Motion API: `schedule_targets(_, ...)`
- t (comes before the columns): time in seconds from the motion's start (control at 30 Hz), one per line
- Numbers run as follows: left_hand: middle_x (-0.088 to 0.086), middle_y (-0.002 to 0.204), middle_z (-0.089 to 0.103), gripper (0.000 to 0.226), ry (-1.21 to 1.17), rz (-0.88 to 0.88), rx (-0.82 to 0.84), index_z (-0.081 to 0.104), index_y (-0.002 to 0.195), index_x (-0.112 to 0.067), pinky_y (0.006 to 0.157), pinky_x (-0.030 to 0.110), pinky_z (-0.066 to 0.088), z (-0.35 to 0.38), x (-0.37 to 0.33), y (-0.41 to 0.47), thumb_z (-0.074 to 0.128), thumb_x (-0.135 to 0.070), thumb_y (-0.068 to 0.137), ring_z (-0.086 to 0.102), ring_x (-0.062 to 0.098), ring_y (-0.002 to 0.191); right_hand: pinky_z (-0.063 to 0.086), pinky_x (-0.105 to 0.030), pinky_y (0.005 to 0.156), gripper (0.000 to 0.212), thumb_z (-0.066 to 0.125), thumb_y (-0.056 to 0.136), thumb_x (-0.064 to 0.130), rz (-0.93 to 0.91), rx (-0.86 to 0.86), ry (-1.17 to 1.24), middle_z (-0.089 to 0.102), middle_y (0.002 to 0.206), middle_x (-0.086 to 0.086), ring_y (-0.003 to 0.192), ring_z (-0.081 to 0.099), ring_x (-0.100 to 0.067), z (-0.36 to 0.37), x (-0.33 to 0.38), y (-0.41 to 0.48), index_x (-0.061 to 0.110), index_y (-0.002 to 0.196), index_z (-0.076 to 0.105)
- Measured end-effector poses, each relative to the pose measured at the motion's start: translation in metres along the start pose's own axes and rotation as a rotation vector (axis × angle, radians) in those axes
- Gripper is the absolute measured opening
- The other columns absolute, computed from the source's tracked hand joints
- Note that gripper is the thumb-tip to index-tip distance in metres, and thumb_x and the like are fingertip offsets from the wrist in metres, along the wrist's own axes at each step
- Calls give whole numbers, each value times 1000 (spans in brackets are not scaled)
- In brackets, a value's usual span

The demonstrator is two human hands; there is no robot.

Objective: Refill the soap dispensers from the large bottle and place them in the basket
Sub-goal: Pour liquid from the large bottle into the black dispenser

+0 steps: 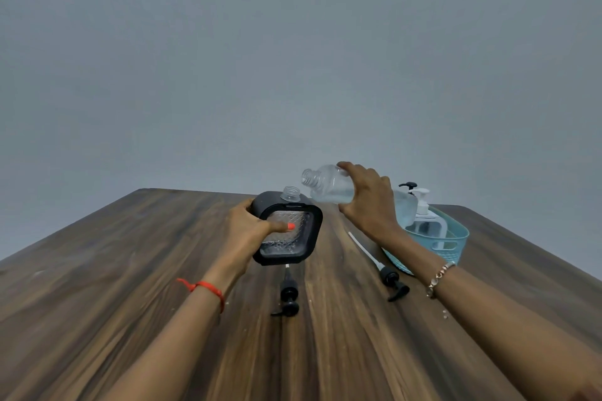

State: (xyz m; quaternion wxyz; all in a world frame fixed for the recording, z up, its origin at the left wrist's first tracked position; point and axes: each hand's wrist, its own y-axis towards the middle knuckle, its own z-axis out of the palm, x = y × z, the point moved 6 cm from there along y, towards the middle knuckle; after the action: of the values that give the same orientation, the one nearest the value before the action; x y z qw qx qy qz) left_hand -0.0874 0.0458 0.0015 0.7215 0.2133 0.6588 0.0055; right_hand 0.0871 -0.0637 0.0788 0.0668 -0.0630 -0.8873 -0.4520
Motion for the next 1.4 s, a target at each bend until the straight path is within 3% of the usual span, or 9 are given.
schedule_targets(0.3, -1, 83, 72, 52, 6, -10, 13, 63, 83, -22, 63, 23, 52, 9, -1, -7, 89, 1, 45, 68, 11, 75, 26, -33, 73, 65, 62, 62, -2, -96, 20, -166, 63, 103, -4, 91, 52, -28, -8, 5, -1, 17, 124, 52)
schedule_targets(0.6, 1, 81, 72, 51, 20, -8, 11, 64, 82, -20, 69, 30, 53, 9, 0, -7, 89, 1, 43, 69, 16, 75, 28, -34, 75, 68, 61, 59, -5, -124, 17, -235, 64, 98, -4, 86, 53, -28, -8, 5, -4, 17, 123, 54)
schedule_targets(0.77, -2, 77, 72, 50, 34, -12, 16, 63, 80, -20, 63, 25, 52, 8, 1, -9, 89, 1, 43, 69, 13, 72, 33, -37, 77, 67, 60, 59, -7, -144, 16, -262, 65, 99, -6, 85, 54, -29, -7, 6, -5, 16, 122, 55)
schedule_targets(1.2, 7, 86, 72, 52, 45, -35, 13, 63, 85, -15, 79, 39, 56, 10, 5, -11, 89, 3, 44, 69, 24, 83, 34, -38, 76, 62, 60, 61, -5, -155, 15, -289, 65, 98, -6, 84, 55, -30, -6, 3, -9, 15, 120, 57)
schedule_targets(1.4, 9, 88, 72, 57, 50, -33, 13, 64, 95, -8, 79, 38, 56, 11, 5, -14, 88, 4, 45, 69, 24, 83, 34, -39, 76, 63, 59, 59, -6, -159, 15, -287, 65, 97, -7, 83, 55, -31, -6, 3, -11, 14, 118, 58)
